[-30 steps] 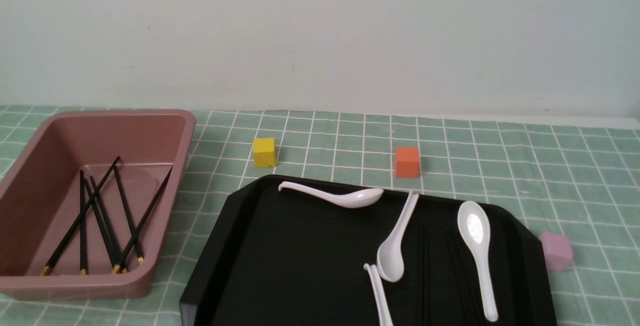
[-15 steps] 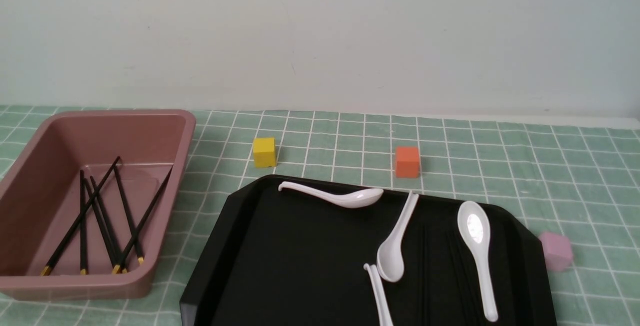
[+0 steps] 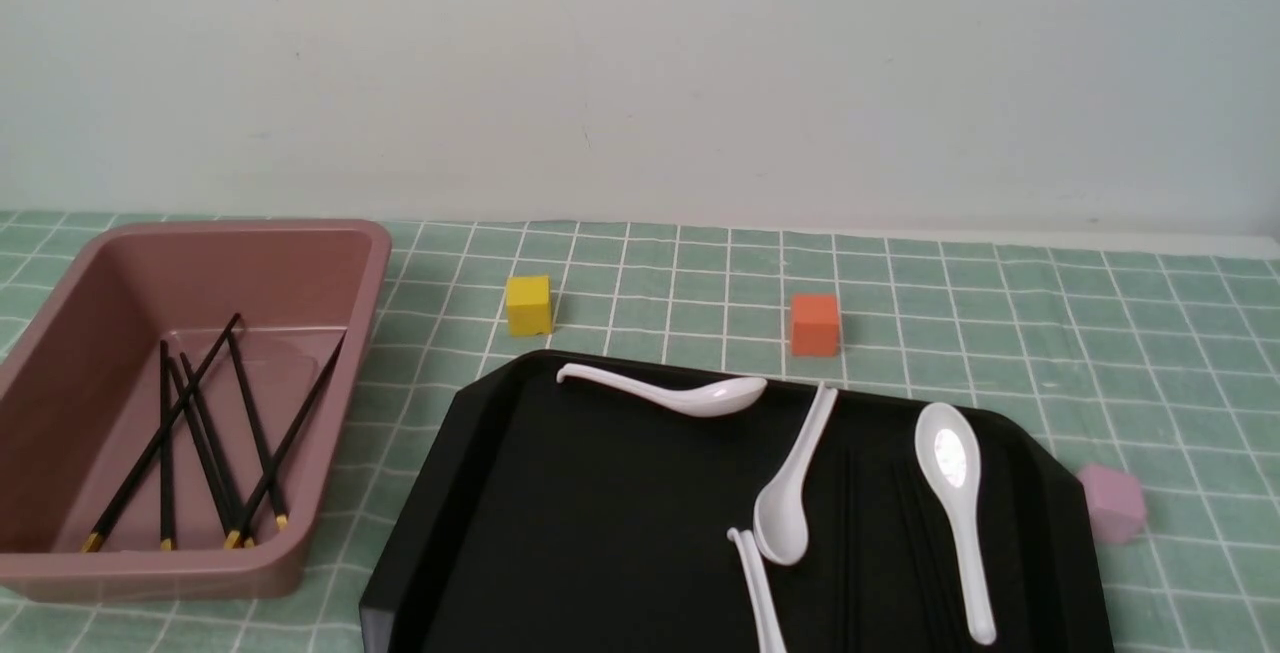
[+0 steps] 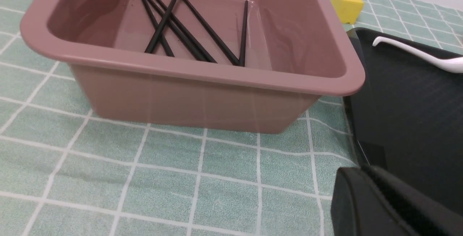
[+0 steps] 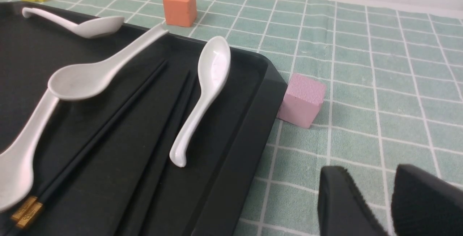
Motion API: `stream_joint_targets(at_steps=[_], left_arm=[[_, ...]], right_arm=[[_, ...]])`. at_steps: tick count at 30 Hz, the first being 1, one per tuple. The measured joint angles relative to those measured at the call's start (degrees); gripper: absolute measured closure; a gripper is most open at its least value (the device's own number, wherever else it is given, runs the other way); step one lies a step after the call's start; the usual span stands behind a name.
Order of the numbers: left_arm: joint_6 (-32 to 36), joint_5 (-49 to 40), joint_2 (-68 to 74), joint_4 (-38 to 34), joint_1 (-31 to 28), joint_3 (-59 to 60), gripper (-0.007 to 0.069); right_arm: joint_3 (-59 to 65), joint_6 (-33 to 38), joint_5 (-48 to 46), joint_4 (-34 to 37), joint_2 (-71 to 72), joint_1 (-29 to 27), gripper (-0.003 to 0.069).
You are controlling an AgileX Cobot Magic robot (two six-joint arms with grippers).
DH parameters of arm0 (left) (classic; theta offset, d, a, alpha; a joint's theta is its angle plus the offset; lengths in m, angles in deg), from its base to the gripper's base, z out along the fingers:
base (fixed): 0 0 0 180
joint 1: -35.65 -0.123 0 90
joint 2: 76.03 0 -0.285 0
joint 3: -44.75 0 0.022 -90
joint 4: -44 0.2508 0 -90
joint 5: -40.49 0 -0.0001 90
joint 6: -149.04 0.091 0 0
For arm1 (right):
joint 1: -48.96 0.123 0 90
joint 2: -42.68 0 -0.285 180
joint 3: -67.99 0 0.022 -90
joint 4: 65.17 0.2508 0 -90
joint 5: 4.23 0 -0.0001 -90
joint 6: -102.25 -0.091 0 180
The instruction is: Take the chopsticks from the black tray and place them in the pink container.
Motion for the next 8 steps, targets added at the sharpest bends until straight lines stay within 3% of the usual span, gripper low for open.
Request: stream_joint_targets(at_steps=[8], left_arm=[[0.0,0.0,0.0,-0.1,0.0,0.0,0.0594]], right_arm=[[0.0,0.0,0.0,0.0,0.0,0.0,0.0419]])
